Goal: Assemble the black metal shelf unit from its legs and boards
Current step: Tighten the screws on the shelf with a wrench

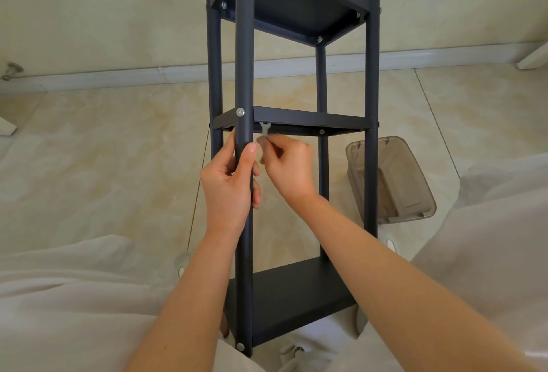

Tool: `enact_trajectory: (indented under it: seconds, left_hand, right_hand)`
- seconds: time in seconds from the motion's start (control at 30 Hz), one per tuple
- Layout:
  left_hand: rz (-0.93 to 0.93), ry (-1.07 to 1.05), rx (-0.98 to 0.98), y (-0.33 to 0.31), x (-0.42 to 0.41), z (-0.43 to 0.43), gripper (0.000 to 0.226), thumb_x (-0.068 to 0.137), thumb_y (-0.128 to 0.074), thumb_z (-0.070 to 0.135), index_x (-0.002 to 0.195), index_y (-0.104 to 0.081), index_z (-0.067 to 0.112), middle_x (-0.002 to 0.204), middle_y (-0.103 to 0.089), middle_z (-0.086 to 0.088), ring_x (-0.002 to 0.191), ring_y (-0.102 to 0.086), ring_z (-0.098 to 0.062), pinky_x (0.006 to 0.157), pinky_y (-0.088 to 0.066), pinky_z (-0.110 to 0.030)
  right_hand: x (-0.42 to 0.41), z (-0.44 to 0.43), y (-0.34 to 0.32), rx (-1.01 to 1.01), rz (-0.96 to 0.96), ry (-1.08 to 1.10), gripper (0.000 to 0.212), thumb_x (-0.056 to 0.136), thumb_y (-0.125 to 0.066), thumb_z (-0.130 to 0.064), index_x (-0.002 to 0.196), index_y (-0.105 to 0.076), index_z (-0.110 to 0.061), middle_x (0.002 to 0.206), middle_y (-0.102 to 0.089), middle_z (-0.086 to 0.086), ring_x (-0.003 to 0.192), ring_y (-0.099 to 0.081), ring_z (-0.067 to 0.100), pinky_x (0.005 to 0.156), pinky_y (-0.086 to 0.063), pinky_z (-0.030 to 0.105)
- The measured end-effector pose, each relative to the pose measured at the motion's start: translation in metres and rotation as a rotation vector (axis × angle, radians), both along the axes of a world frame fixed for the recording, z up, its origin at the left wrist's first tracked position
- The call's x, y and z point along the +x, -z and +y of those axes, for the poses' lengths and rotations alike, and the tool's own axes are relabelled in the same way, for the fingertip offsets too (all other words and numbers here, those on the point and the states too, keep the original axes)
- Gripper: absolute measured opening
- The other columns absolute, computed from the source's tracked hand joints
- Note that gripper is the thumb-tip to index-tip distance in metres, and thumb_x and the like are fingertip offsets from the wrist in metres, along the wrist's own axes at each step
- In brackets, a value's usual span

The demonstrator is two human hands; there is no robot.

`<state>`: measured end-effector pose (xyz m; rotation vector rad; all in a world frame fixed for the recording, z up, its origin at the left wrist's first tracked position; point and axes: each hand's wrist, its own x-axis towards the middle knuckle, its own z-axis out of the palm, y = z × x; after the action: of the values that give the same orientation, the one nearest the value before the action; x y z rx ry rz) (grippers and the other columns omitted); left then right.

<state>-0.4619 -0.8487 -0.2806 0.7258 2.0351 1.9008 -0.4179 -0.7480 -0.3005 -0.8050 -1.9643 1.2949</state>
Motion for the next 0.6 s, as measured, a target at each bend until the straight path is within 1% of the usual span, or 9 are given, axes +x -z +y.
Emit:
enact_trajectory:
  seconds: [0.07, 0.13, 0.17, 0.23, 0.3, 0.37, 0.43, 0.5, 0.6]
  left_hand:
    - [0.006, 0.003, -0.003, 0.000, 0.000, -0.001, 0.032, 0.102, -0.057, 0.028, 0.133, -0.064, 0.023, 0.067, -0.058, -0.005, 0.035, -0.049, -0.020, 0.036, -0.042, -0.026]
    - [0.010, 0.000, -0.011, 0.001, 0.001, -0.001, 0.033, 0.102, -0.058, 0.030, 0.133, -0.064, 0.024, 0.066, -0.057, -0.003, 0.035, -0.049, -0.020, 0.037, -0.042, -0.026]
    - [0.008, -0.004, -0.013, 0.001, 0.001, -0.001, 0.033, 0.101, -0.058, 0.030, 0.134, -0.063, 0.023, 0.066, -0.057, -0.002, 0.035, -0.049, -0.020, 0.037, -0.042, -0.026]
    - [0.004, -0.005, -0.012, 0.000, 0.002, -0.002, 0.035, 0.101, -0.059, 0.029, 0.134, -0.063, 0.022, 0.066, -0.056, -0.004, 0.035, -0.049, -0.021, 0.037, -0.042, -0.026]
    - [0.005, 0.001, -0.010, -0.001, 0.004, -0.003, 0.036, 0.100, -0.060, 0.028, 0.135, -0.063, 0.020, 0.067, -0.056, -0.009, 0.035, -0.049, -0.022, 0.037, -0.042, -0.027]
    - [-0.002, 0.001, -0.010, -0.002, 0.006, -0.003, 0.037, 0.100, -0.061, 0.025, 0.136, -0.062, 0.020, 0.067, -0.055, -0.009, 0.036, -0.049, -0.022, 0.037, -0.043, -0.027]
    - [-0.014, -0.001, -0.003, -0.003, 0.006, -0.003, 0.038, 0.100, -0.061, 0.023, 0.137, -0.062, 0.022, 0.067, -0.055, -0.007, 0.036, -0.048, -0.021, 0.037, -0.042, -0.027]
    - [-0.016, 0.004, 0.003, -0.004, 0.008, -0.003, 0.040, 0.098, -0.062, 0.024, 0.138, -0.061, 0.024, 0.067, -0.055, -0.007, 0.036, -0.049, -0.020, 0.037, -0.043, -0.027]
    - [-0.020, 0.018, 0.016, -0.007, 0.010, -0.004, 0.050, 0.092, -0.063, 0.036, 0.140, -0.059, 0.025, 0.067, -0.056, -0.005, 0.037, -0.049, -0.018, 0.038, -0.044, -0.026]
  right_hand:
    - [0.020, -0.006, 0.009, -0.001, 0.033, 0.045, 0.026, 0.095, -0.057, -0.009, 0.072, -0.067, -0.001, 0.056, -0.057, 0.006, 0.052, -0.050, 0.014, 0.053, -0.040, 0.028]
    - [0.039, -0.012, 0.018, -0.066, 0.039, 0.095, 0.023, 0.095, -0.058, -0.010, 0.075, -0.068, -0.003, 0.058, -0.057, 0.008, 0.052, -0.048, 0.018, 0.052, -0.040, 0.031]
    - [0.046, -0.013, 0.021, -0.104, 0.037, 0.123, 0.022, 0.095, -0.058, -0.011, 0.076, -0.069, -0.005, 0.057, -0.056, 0.006, 0.052, -0.048, 0.016, 0.052, -0.041, 0.030]
    - [0.053, -0.010, 0.019, -0.146, 0.044, 0.178, 0.022, 0.095, -0.059, -0.013, 0.075, -0.067, -0.010, 0.055, -0.052, -0.003, 0.050, -0.045, 0.008, 0.049, -0.038, 0.021]
    - [0.053, 0.002, 0.007, -0.157, 0.062, 0.223, 0.022, 0.096, -0.058, -0.016, 0.076, -0.066, -0.015, 0.053, -0.049, -0.005, 0.050, -0.042, 0.004, 0.048, -0.035, 0.014]
    - [0.050, 0.021, -0.008, -0.160, 0.081, 0.271, 0.024, 0.096, -0.058, -0.016, 0.073, -0.063, -0.019, 0.051, -0.049, -0.012, 0.048, -0.041, 0.002, 0.048, -0.033, 0.010]
    - [0.048, 0.043, -0.022, -0.129, 0.084, 0.318, 0.027, 0.095, -0.057, -0.016, 0.068, -0.060, -0.020, 0.049, -0.047, -0.014, 0.048, -0.041, 0.001, 0.047, -0.032, 0.009]
    - [0.047, 0.068, -0.032, -0.106, 0.074, 0.367, 0.024, 0.095, -0.057, -0.017, 0.072, -0.064, -0.015, 0.054, -0.049, -0.010, 0.050, -0.045, 0.000, 0.049, -0.036, 0.008]
    - [0.044, 0.105, -0.042, -0.110, -0.015, 0.421, 0.021, 0.095, -0.056, -0.019, 0.079, -0.068, -0.020, 0.065, -0.058, -0.013, 0.059, -0.054, 0.000, 0.052, -0.039, 0.009]
